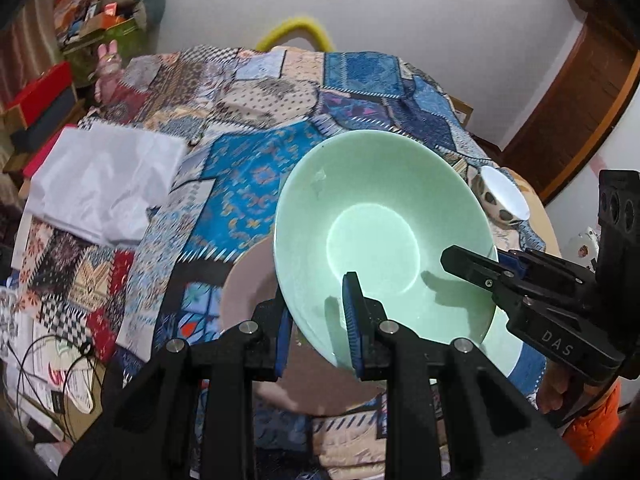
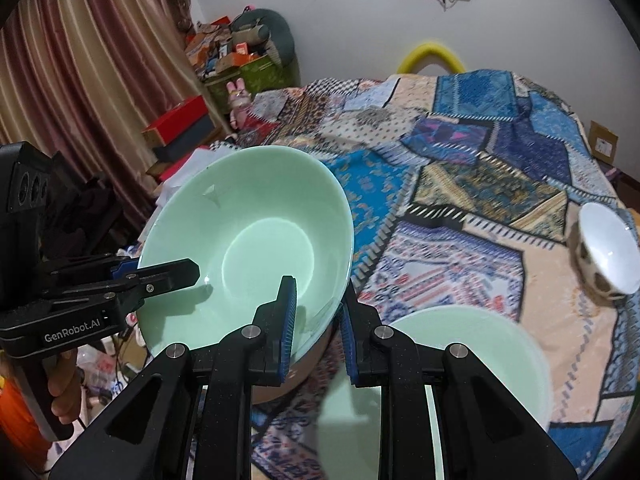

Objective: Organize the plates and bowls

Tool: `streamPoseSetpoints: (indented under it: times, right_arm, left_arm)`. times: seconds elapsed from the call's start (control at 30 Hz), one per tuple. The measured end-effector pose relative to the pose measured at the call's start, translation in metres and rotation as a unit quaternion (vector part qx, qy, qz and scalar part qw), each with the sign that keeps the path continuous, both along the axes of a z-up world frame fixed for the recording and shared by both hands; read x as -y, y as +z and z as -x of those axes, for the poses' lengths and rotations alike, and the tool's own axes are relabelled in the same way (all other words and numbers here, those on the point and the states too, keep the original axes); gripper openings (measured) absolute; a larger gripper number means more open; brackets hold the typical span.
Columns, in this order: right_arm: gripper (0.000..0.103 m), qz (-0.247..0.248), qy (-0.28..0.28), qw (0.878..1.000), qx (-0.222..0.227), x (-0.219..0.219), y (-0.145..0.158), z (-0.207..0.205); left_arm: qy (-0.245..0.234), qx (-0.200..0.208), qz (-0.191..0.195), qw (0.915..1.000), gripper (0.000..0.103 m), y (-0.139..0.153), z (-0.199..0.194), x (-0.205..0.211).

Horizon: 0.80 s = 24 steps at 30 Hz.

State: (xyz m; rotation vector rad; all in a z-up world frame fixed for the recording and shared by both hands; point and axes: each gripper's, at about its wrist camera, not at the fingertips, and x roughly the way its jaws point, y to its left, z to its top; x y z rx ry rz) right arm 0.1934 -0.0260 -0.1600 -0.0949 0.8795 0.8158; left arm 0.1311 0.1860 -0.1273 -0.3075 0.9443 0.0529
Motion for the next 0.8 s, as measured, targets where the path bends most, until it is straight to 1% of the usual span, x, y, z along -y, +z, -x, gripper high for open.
streamPoseSetpoints:
  times: [0.23, 0.43, 0.67, 0.8]
  right_arm:
    - [0.019, 0.008, 0.015, 0.999, -0.027, -0.021, -0.025, 0.013]
    - [0.019, 0.013, 0.017, 0.998, -0.051, -0.028, -0.042, 0.015]
    - [0.019, 0.021, 0.017, 0.998, -0.064, -0.028, -0.052, 0.017]
    - [0.019, 0.034, 0.02, 0.997, -0.063, -0.029, -0.056, 0.021]
  left_arm:
    - [0.016, -0.024, 0.007, 0.9996, 0.023, -0.025, 0.012, -0.018]
    - [0.016, -0.041, 0.01, 0.999, 0.023, -0.042, 0.013, -0.022]
    - [0.013, -0.056, 0.015, 0.9982, 0.023, -0.057, 0.013, -0.022]
    - [0.01, -0.058, 0.015, 0.9982, 0.023, -0.06, 0.013, -0.021]
